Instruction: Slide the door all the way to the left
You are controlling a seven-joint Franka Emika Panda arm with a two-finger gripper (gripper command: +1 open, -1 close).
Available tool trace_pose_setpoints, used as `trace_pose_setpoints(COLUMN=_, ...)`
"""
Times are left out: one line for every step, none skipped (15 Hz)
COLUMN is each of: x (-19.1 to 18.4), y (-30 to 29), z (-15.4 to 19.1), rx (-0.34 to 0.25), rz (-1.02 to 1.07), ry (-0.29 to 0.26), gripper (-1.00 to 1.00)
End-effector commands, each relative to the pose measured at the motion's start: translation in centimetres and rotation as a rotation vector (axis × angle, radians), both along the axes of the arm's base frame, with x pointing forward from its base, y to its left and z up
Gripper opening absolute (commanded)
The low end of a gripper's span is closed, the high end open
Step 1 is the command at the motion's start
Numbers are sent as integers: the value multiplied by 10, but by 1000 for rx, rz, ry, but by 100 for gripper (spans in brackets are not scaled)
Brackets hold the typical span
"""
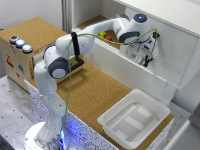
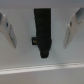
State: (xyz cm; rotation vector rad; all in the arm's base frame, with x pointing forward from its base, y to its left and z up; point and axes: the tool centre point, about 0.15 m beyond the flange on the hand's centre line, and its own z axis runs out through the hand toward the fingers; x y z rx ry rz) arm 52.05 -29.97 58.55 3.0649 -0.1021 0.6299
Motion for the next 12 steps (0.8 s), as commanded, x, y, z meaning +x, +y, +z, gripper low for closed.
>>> trace_pose_setpoints(x=37, y=-9, z=14, rx=97, rz=32, ry=85, gripper=100)
trace_pose_setpoints(x=39, y=-8, z=14, rx=92, rz=36, ry=81, gripper=100)
trace_pose_setpoints(x=42, y=-8, z=14, rx=87, rz=39, ry=79, gripper=100)
trace_pose_setpoints(x=44, y=-9, z=14, rx=82, rz=38, ry=78, gripper=100)
trace_pose_setpoints(x=45, y=-9, z=14, rx=78, rz=40, ry=75, gripper=100)
trace_pose_setpoints(x=47, y=-10, z=14, rx=76, rz=42, ry=73, gripper=100)
trace_pose_setpoints(x=49, y=-9, z=14, rx=70, rz=47, ry=72, gripper=100)
trace_pose_setpoints(x=51, y=-9, z=14, rx=66, rz=53, ry=71, gripper=100)
trace_pose_setpoints(x=52, y=-9, z=14, rx=61, rz=59, ry=66, gripper=100)
trace_pose_setpoints(x=54, y=-10, z=14, rx=62, rz=61, ry=66, gripper=100)
trace_pose_setpoints(x=57, y=-11, z=14, rx=62, rz=60, ry=65, gripper=100)
trace_pose_setpoints(x=59, y=-12, z=14, rx=58, rz=59, ry=66, gripper=100)
